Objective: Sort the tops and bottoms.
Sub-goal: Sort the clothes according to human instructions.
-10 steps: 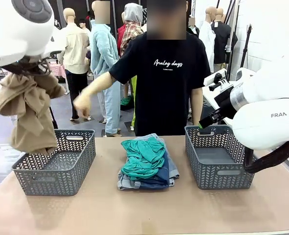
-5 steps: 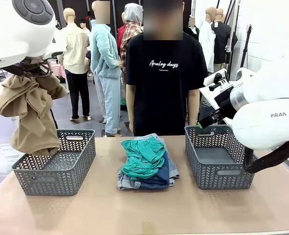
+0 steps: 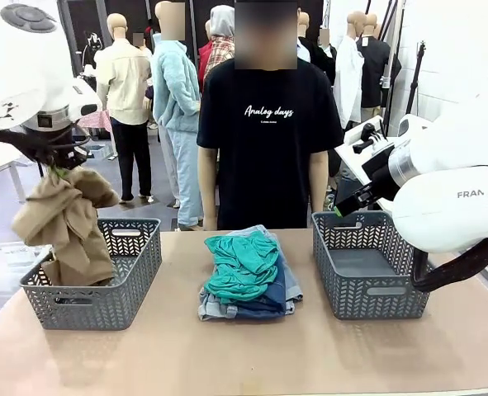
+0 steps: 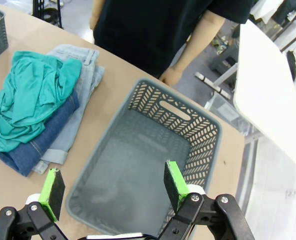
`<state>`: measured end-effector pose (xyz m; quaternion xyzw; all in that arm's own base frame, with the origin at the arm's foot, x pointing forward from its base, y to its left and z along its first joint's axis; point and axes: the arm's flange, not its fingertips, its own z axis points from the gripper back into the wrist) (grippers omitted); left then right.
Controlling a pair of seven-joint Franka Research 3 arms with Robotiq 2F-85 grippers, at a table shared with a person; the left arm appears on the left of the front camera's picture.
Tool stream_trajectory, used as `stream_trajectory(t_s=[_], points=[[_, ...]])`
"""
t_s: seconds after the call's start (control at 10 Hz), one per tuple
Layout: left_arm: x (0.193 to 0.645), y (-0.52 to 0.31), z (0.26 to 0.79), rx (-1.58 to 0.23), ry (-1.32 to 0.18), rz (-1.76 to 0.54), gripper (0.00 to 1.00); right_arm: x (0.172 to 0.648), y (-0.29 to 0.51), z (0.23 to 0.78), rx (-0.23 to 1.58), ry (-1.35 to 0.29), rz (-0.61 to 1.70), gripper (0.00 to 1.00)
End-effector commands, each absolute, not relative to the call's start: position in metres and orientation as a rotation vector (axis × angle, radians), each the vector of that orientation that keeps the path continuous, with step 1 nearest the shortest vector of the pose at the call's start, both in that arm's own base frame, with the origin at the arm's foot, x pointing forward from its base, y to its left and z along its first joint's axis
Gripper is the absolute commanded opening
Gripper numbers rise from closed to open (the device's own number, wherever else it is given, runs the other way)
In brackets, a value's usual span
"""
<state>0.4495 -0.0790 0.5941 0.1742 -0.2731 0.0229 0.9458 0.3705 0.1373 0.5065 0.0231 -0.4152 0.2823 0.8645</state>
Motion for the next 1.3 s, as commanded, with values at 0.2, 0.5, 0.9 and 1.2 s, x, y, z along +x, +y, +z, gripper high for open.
stream_trajectory(t_s=[0.2,0.5,0.9,1.2], points=[[0.455,-0.099,0.581,0.063,-0.484,-0.092,0.00,0.371,0.138,0.506,0.044,-0.874,0.591,1.00],[0.456,-0.098,0.576,0.071,-0.443,-0.062,0.00,0.371,0.138,0.506,0.044,-0.874,0.591,1.00],[0.484,-0.054,0.504,0.114,-0.245,0.035,0.00,0.371,0.138,0.506,0.044,-0.874,0.591,1.00],[0.490,-0.062,0.465,0.028,-0.229,-0.037,0.00,0.371,0.138,0.506,0.044,-0.874,0.591,1.00]])
